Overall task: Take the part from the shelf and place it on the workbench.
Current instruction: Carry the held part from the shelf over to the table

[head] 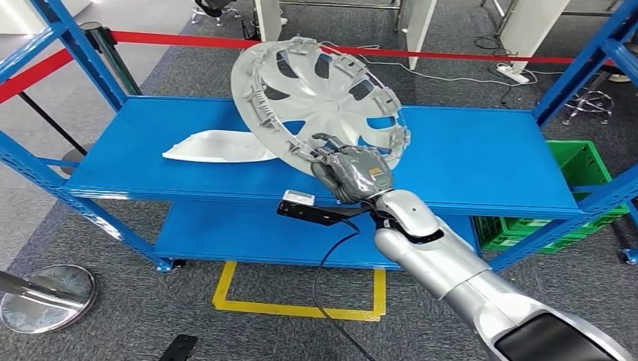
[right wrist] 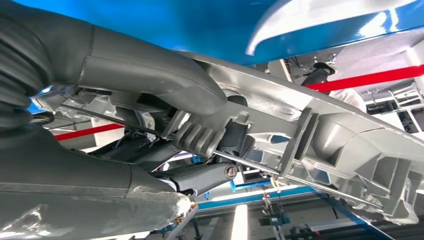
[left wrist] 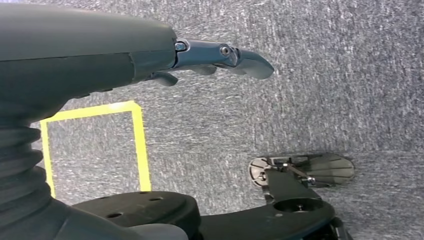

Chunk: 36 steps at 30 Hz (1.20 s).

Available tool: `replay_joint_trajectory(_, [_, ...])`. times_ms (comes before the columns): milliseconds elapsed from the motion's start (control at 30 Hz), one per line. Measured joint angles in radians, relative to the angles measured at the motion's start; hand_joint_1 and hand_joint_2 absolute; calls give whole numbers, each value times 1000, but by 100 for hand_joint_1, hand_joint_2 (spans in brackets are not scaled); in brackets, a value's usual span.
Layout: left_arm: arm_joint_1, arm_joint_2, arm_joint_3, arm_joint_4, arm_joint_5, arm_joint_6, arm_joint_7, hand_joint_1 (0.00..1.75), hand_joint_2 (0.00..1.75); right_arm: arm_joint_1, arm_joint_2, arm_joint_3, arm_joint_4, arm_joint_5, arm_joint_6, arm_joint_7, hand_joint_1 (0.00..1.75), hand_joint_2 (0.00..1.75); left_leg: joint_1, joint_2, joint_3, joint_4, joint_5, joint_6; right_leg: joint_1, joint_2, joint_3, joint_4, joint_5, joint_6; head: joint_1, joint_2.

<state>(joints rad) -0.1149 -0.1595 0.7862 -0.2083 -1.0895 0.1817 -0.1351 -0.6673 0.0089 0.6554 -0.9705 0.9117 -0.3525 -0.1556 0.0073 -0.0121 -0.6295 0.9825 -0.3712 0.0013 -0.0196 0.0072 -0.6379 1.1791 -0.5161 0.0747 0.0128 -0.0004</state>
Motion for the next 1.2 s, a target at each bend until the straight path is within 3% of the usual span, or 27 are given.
replay_joint_trajectory(67, [-1,1,0,0,0,0,0,0,175,0,0,0,-1,0,0,0,175,175,0,-1,-5,8,-1,-15,-1,1,52,-109,47,-2,1,0])
replay_joint_trajectory(100, [-2,1,0,0,-1,-1,0,0,175,0,-1,0,-1,1,0,0,175,175,-1,-3,-9,12,1,-22,-1,3,63,-133,53,-7,1,0])
replay_joint_trajectory(200, [0,2,0,0,-2,-1,0,0,175,1,-2,0,-3,2,1,2,175,175,1,-4,-16,16,8,-41,2,7,52,-134,59,-34,1,0])
replay_joint_trajectory(233, [0,3,0,0,-2,-1,0,0,175,0,-2,0,-3,2,2,3,175,175,3,-2,-23,26,-6,-46,2,7,46,-134,65,-44,0,0])
replay_joint_trajectory(300, [-1,3,0,0,-2,-1,0,0,175,0,-2,0,-4,2,2,4,175,175,4,0,-54,105,-75,-53,1,6,32,-135,78,-61,-2,0])
replay_joint_trajectory(367, [-2,3,0,0,-2,-1,0,0,175,0,-2,0,-5,3,2,4,175,175,4,1,-97,235,-154,-57,4,5,14,-135,91,-67,-3,0])
replay_joint_trajectory(400, [-2,2,0,0,-2,-1,0,0,175,1,-2,0,-5,3,2,4,175,175,4,1,-107,281,-173,-58,5,4,5,-135,98,-67,-3,0])
replay_joint_trajectory(433, [-2,2,0,0,-2,-1,0,0,175,2,-3,0,-5,3,2,4,175,175,4,1,-103,296,-174,-57,6,4,-3,-135,104,-67,-3,0])
replay_joint_trajectory(467, [-2,2,0,0,-2,-1,0,0,175,3,-3,0,-5,3,2,5,175,175,4,1,-80,275,-159,-55,7,4,-11,-135,111,-66,-3,0])
replay_joint_trajectory(567, [-6,2,0,0,-2,-1,0,0,175,4,-4,0,-8,3,2,7,175,175,2,0,45,95,-104,-48,10,4,-30,-134,131,-56,-2,0])
replay_joint_trajectory(600, [-7,2,0,0,-2,-1,0,0,175,4,-4,0,-10,3,2,7,175,175,1,-1,69,51,-99,-45,11,4,-35,-135,138,-50,-2,0])
replay_joint_trajectory(700, [-6,1,0,0,-3,-1,0,0,175,7,-5,-1,-13,3,2,8,175,175,-3,-2,67,21,-87,-26,9,4,-44,-146,161,-32,-1,0])
replay_joint_trajectory(733, [-4,1,0,0,-3,-1,0,0,175,9,-6,-1,-13,3,2,7,175,175,-3,-1,62,19,-78,-17,7,3,-49,-142,152,-26,-1,0])
replay_joint_trajectory(800, [-3,1,0,0,-3,-1,0,0,175,12,-9,-1,-13,3,2,8,175,175,0,1,46,16,-60,-3,6,1,-74,-75,83,-18,2,0])
replay_joint_trajectory(867, [-3,0,0,0,-3,-1,0,0,175,12,-10,-1,-13,3,2,8,175,175,-1,1,25,16,-41,4,8,1,-111,60,-10,-14,3,0])
replay_joint_trajectory(900, [-3,0,0,0,-3,-1,0,0,175,13,-10,-1,-13,3,2,8,175,175,-2,1,13,16,-32,4,8,1,-121,116,-34,-13,3,0])
replay_joint_trajectory(933, [-3,0,0,0,-3,-1,0,0,175,13,-10,-1,-13,3,2,8,175,175,-3,1,1,17,-22,4,9,1,-116,143,-37,-13,3,0])
replay_joint_trajectory(967, [-3,0,0,0,-3,-1,0,0,175,13,-11,-1,-13,3,2,8,175,175,-4,1,-11,17,-12,3,10,1,-92,132,-21,-16,3,0])
replay_joint_trajectory(1033, [-3,0,0,0,-3,-1,0,0,175,12,-11,-1,-13,3,2,9,175,175,-4,1,-32,18,7,-1,13,1,3,16,19,-23,3,0])
replay_joint_trajectory(1100, [-4,-1,0,0,-3,-2,0,0,175,10,-11,-1,-16,3,2,10,175,175,-6,1,-46,18,24,-10,17,2,88,-111,21,-31,2,0])
replay_joint_trajectory(1133, [-4,-1,0,0,-4,-2,0,0,175,9,-11,-1,-18,3,2,10,175,175,-5,1,-49,18,33,-15,20,3,104,-142,14,-35,4,0])
replay_joint_trajectory(1200, [-4,-1,0,0,-7,-2,0,0,175,8,-12,-1,-20,3,2,12,175,175,-3,0,-53,11,52,-28,22,3,98,-150,26,-46,8,0])
